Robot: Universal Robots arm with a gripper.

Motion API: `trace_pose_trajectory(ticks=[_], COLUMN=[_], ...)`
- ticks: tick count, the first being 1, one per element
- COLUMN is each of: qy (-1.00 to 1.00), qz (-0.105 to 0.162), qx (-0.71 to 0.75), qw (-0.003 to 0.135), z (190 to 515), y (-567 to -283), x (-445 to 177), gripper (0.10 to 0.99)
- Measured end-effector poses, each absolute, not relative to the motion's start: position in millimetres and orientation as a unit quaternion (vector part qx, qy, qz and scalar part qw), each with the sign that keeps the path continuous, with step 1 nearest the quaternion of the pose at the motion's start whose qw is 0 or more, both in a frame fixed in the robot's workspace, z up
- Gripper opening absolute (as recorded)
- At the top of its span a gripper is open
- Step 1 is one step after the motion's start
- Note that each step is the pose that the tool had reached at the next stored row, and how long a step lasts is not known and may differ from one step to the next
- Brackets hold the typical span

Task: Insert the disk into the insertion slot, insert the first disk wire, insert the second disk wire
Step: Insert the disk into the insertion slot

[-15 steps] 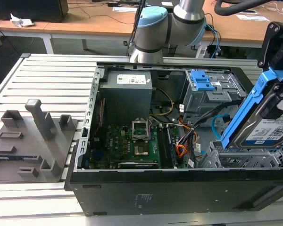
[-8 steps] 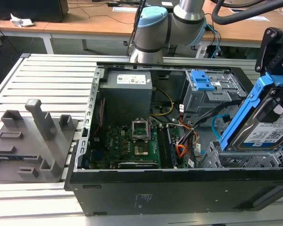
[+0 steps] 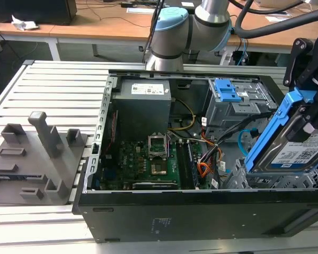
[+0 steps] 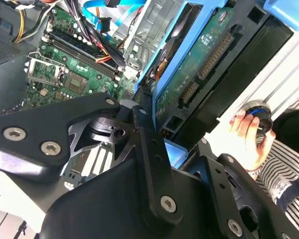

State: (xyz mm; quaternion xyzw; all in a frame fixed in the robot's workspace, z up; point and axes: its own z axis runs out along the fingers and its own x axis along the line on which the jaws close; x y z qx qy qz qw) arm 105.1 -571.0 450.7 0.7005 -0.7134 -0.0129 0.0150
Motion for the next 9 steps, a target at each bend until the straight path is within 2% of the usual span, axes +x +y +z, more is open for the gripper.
trace_pose_trajectory(ticks=[9], qy=[-0.713], qz=[-0.013], qx=[0.701], qw=[0.015], z=[444], y=[-558], x=[116], gripper=[0.365])
